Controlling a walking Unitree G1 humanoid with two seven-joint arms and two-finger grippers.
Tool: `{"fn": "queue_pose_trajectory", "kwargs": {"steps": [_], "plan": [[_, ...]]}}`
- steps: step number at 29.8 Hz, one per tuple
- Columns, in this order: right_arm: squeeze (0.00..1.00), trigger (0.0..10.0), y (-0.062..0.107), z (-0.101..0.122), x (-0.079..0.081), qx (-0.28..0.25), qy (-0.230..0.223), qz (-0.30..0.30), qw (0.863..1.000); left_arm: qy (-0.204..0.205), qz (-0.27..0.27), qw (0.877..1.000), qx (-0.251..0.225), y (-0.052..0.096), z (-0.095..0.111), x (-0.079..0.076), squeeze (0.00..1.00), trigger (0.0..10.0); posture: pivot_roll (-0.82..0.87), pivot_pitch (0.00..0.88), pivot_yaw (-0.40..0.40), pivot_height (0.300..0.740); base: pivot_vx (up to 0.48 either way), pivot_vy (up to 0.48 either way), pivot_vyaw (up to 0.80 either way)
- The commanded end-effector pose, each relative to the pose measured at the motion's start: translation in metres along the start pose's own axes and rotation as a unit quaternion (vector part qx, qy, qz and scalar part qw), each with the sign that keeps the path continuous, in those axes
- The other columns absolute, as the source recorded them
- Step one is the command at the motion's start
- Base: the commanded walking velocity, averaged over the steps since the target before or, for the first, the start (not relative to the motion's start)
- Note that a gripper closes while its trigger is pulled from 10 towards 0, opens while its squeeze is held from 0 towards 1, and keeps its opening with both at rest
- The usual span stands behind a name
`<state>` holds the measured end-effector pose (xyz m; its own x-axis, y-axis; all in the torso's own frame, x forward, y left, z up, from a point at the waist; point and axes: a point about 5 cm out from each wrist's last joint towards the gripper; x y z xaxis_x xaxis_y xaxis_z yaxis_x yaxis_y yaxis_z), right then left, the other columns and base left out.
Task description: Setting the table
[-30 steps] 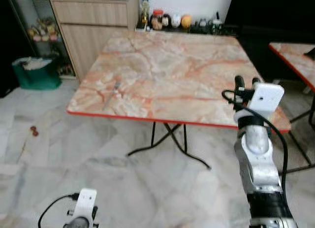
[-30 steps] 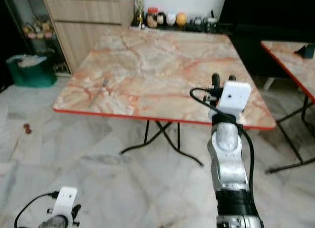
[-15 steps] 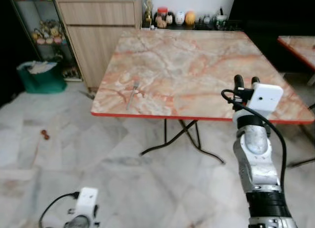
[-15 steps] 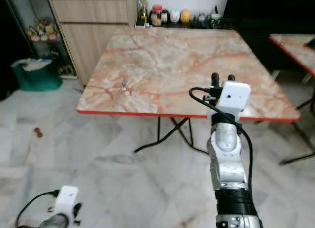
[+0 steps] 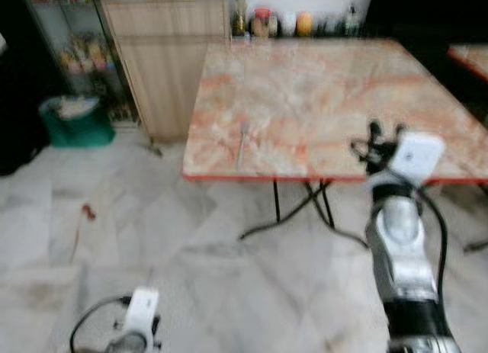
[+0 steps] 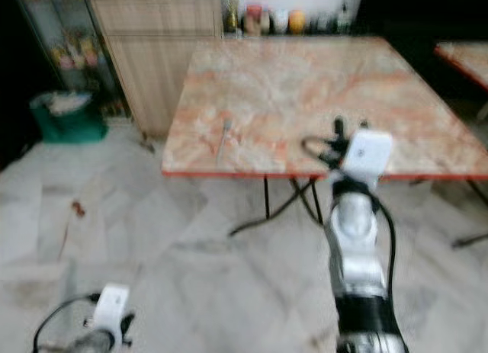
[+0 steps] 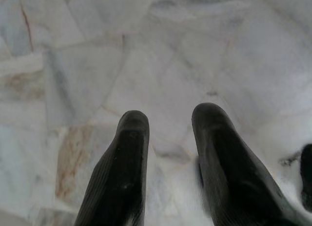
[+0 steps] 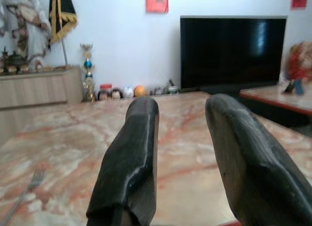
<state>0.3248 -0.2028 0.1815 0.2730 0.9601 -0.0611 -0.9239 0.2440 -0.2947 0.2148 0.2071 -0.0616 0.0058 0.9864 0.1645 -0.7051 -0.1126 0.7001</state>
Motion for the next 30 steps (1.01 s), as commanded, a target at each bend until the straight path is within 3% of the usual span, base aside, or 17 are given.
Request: {"fn": "queue_pose_trajectory", "kwargs": {"steps": [1, 19, 30], "plan": [[0.0, 10.0, 0.0007, 0.0041, 0.0072, -0.007, -0.008, 0.009, 1.0, -0.008, 0.007, 1.0, 0.01, 0.0017, -0.0064, 0.0064, 0.0, 10.0, 0.04, 0.0, -0.02, 0.74, 0.0, 0.371, 0.0], [0.0, 10.0, 0.0016, 0.0028, 0.0083, -0.003, -0.009, 0.009, 1.0, -0.007, 0.009, 1.0, 0.009, 0.0017, -0.006, 0.0069, 0.0, 10.0, 0.05, 0.0, -0.021, 0.74, 0.0, 0.36, 0.0], [0.0, 10.0, 0.0025, -0.0013, 0.0085, 0.004, -0.008, 0.011, 1.0, -0.011, 0.01, 1.0, 0.007, 0.002, -0.0065, 0.0061, 0.0, 10.0, 0.05, 0.0, -0.025, 0.74, 0.0, 0.0, 0.0]]}}
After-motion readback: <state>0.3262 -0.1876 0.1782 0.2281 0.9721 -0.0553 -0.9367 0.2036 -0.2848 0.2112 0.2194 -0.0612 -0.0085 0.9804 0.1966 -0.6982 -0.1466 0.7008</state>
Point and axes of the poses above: a point about 5 cm out from each wrist's last joint towards the gripper, its own y axis pointing back from the gripper into the wrist, its own z axis along the axis of the wrist's last joint, x = y × z, and after that the axes turned 4 degrees about y, right-handed
